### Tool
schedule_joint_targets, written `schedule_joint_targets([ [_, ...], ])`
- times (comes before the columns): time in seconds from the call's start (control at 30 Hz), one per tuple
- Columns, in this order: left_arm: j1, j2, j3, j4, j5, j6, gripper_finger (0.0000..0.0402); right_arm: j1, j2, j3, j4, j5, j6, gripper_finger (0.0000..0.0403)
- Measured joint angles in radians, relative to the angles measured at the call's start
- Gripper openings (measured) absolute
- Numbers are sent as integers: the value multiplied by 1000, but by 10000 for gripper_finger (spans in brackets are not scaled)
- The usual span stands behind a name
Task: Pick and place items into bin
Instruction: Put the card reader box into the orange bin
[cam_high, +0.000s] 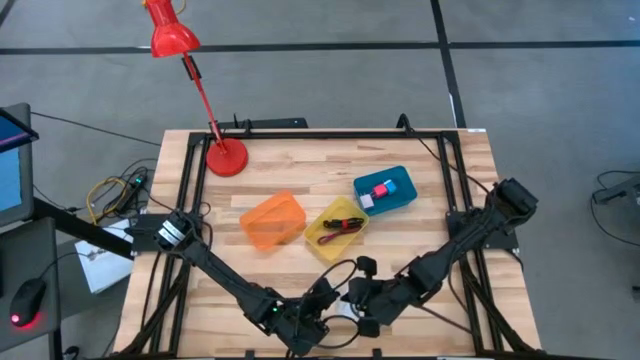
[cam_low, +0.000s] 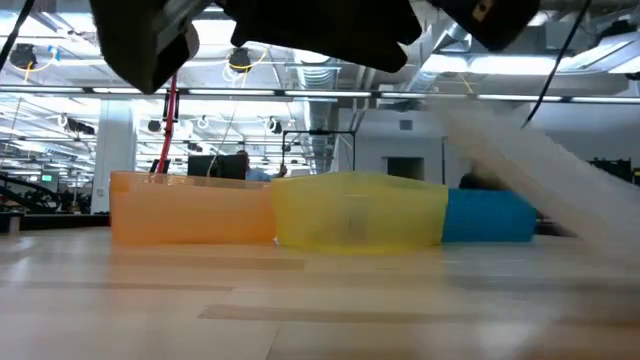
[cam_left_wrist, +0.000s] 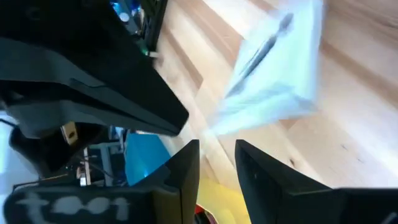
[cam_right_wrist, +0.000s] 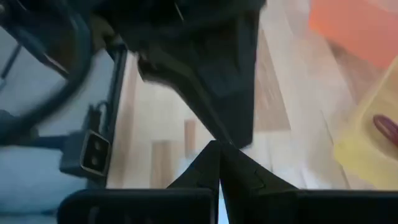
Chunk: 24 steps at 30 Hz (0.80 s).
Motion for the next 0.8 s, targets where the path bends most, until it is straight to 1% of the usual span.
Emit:
schedule_joint_targets([
  [0.17, -1, 0, 4, 22, -6, -8, 96, -9, 3, 0, 23, -6, -40, 0],
  [0.3, -1, 0, 4, 15, 2, -21, 96, 0, 3, 0, -39, -2, -12, 0],
  [0.37, -2, 0, 3, 13, 13, -70, 96, 13, -11, 0, -89, 14, 20, 0],
  [0.43, 9, 0, 4, 7, 37, -171, 96, 29, -25, 0, -152, 26, 80, 0],
  [0.57, 70, 0, 4, -64, 125, -509, 96, 69, -24, -8, -328, 12, 242, 0],
  [0.63, 106, 0, 4, -87, 212, -637, 96, 94, -24, -33, -323, -32, 296, 0],
  [0.7, 141, 0, 4, -94, 302, -710, 96, 120, -24, -67, -292, -78, 343, 0],
  [0.77, 175, 0, 3, -75, 389, -751, 96, 147, -24, -94, -280, -115, 418, 0],
  [0.8, 191, 0, 4, -63, 451, -766, 96, 161, -24, -112, -252, -139, 457, 0],
])
